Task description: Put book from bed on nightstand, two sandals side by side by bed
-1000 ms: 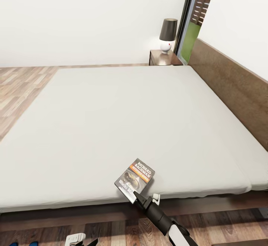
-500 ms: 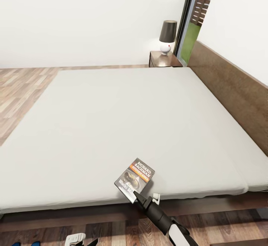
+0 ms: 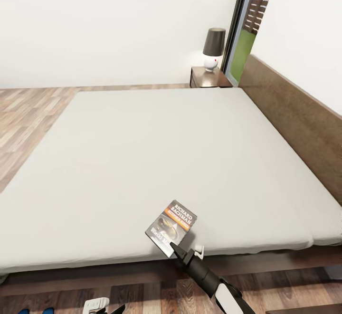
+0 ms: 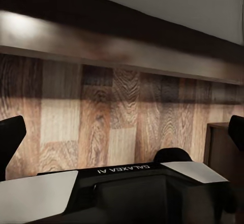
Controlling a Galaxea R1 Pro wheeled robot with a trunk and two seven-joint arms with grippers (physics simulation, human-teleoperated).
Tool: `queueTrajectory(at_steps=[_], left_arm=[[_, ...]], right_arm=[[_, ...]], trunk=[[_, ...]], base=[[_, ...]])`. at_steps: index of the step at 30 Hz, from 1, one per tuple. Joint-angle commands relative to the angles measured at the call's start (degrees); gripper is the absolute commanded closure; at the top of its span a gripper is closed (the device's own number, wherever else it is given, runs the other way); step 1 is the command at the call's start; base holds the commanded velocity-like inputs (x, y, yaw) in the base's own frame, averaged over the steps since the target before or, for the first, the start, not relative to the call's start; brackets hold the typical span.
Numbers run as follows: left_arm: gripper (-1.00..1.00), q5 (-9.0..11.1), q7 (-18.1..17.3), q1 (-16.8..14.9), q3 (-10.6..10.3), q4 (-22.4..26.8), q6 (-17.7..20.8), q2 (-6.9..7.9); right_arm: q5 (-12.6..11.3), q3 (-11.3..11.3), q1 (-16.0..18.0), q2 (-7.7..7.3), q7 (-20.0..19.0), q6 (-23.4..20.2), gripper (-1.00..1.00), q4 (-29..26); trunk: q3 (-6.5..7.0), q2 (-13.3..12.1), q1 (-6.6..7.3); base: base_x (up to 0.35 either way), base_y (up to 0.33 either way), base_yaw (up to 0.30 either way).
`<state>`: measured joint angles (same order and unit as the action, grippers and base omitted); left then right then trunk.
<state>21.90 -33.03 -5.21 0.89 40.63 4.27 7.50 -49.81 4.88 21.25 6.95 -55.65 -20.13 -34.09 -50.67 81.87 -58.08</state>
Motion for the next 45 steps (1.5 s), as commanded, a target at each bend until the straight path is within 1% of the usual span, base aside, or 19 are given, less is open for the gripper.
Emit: queueTrajectory(at_steps=[1,3,5,6,7,8,11,15,17,18,19,20,21,23,25,27,31,36,45], left_arm=[[-1.00,0.51,-0.31,0.00,0.08,0.01,0.43,-0.01],[-1.00,0.51,-0.34,-0.01,0.09,0.00,0.41,0.01],[-1.00,0.51,-0.36,-0.01,0.13,0.01,0.40,0.04],[-1.00,0.51,-0.39,0.00,0.12,0.01,0.40,0.04],[-1.00,0.51,-0.40,0.00,0.13,0.02,0.39,0.04],[-1.00,0.51,-0.43,0.01,0.12,0.04,0.39,0.04],[-1.00,0.51,-0.45,-0.01,0.15,0.00,0.39,0.05],[-1.00,0.58,-0.45,0.00,0.16,-0.02,0.39,0.06],[-1.00,0.59,-0.45,0.01,0.13,0.00,0.39,0.06],[-1.00,0.59,-0.44,0.01,0.12,0.00,0.39,0.06],[-1.00,0.57,-0.41,0.02,0.12,-0.01,0.39,0.06],[-1.00,0.54,-0.39,0.01,0.11,-0.02,0.39,0.06],[-1.00,0.56,-0.39,0.02,0.10,-0.02,0.39,0.06],[-1.00,0.53,-0.38,0.01,0.09,-0.02,0.39,0.06],[-1.00,0.52,-0.37,0.01,0.08,-0.02,0.39,0.06],[-1.00,0.52,-0.33,0.02,0.08,-0.02,0.36,0.06],[-1.00,0.51,-0.29,0.00,0.08,-0.02,0.30,0.06],[-1.00,0.51,-0.33,-0.01,0.07,-0.02,0.22,0.06],[-1.00,0.51,-0.45,0.00,0.12,0.00,0.30,0.06]], right_arm=[[-0.66,0.13,0.02,-0.10,-0.20,-0.63,1.00,0.08],[-0.70,0.12,-0.02,-1.41,-0.45,-0.67,1.00,0.00],[-0.73,0.12,-0.09,-4.16,-0.80,-0.67,1.00,-0.04],[-0.77,0.10,-0.19,-6.04,-1.50,-0.64,1.00,0.02],[-0.78,0.09,-0.24,-6.62,-1.95,-0.64,1.00,0.05],[-0.90,0.04,-0.44,-8.91,-5.03,-0.59,1.00,0.40],[-0.86,-0.02,-0.54,-13.13,-10.61,-0.60,1.00,0.74],[0.50,0.17,-0.58,-24.11,-20.31,-0.61,1.00,0.76],[3.96,0.29,-0.64,-28.18,-25.33,-0.61,1.00,1.29],[5.29,0.31,-0.65,-28.92,-26.25,-0.61,1.00,1.52],[10.99,0.34,-0.68,-30.50,-28.12,-0.58,1.00,2.93],[17.35,0.35,-0.71,-31.33,-29.25,-0.42,1.00,4.96],[19.18,0.34,-0.70,-31.50,-29.67,-0.35,1.00,5.62],[25.06,0.32,-0.74,-31.90,-31.55,-0.11,1.00,7.91],[27.91,0.31,-0.74,-32.03,-32.47,-0.01,1.00,8.86],[29.68,0.31,-0.76,-32.12,-33.02,0.08,1.00,9.56],[30.71,0.31,-0.77,-32.10,-33.14,0.89,1.00,10.16],[31.06,0.26,-0.76,-32.04,-33.15,4.08,1.00,10.34],[31.08,0.25,-0.74,-31.77,-32.89,4.63,1.00,10.32]], trunk=[[0.15,-0.40,0.23],[0.51,-1.20,0.67],[0.87,-2.00,1.11],[1.05,-2.40,1.33],[1.23,-2.80,1.55],[1.41,-3.21,1.77],[1.95,-4.41,2.42],[2.66,-6.01,3.30],[3.02,-6.82,3.74],[3.20,-7.22,3.96],[3.38,-7.62,4.18],[3.56,-8.02,4.40],[3.74,-8.42,4.62],[4.10,-9.22,5.06],[4.46,-10.02,5.50],[4.82,-10.83,5.94],[5.54,-12.43,6.82],[6.44,-14.44,7.92],[8.05,-18.05,9.89]], base=[[0.000,0.000,0.000],[0.000,0.000,0.000],[0.000,0.000,0.000],[0.000,0.000,0.000],[0.000,0.000,0.000],[0.000,0.000,0.000],[0.000,0.000,0.000],[0.000,0.000,0.000],[0.000,0.000,0.000],[0.000,0.000,0.000],[0.000,0.000,0.000],[0.000,0.000,0.000],[0.000,0.000,0.000],[0.000,0.000,0.000],[0.000,0.000,0.000],[0.000,0.000,0.000],[0.000,0.000,0.000],[0.000,0.000,0.000],[0.000,0.000,0.000]])
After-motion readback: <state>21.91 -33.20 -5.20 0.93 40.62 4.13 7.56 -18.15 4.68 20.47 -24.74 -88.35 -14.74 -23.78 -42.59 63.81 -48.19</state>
